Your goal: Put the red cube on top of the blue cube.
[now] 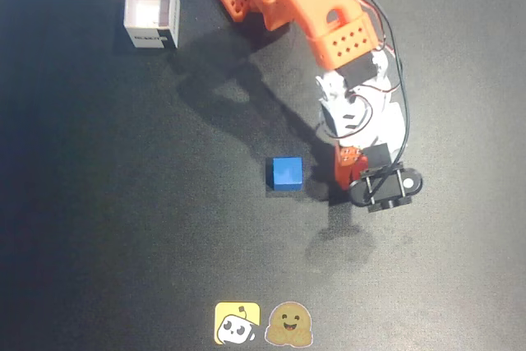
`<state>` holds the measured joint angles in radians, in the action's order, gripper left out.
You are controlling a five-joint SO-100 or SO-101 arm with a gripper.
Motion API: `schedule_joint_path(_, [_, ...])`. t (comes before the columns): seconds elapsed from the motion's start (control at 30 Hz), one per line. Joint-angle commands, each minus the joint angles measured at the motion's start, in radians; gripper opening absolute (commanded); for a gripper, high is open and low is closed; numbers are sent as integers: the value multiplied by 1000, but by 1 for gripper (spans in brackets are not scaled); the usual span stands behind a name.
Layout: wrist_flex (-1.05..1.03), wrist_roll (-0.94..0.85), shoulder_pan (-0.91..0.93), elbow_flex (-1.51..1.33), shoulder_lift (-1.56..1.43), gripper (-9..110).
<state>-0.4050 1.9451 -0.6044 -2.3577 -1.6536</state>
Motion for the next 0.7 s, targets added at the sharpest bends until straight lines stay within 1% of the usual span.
schedule_joint_path(0.0, [12,18,-8,5,-5,18])
schedule_joint_path(0.2, [12,32,-9,-2,2,14])
schedule_joint_path(0.33, [2,44,-8,-3,2,9])
schedule_joint_path(0.53, [-29,40,0,-3,-29,9])
schedule_joint_path(0.67, [-124,-3,21,41,-86,8])
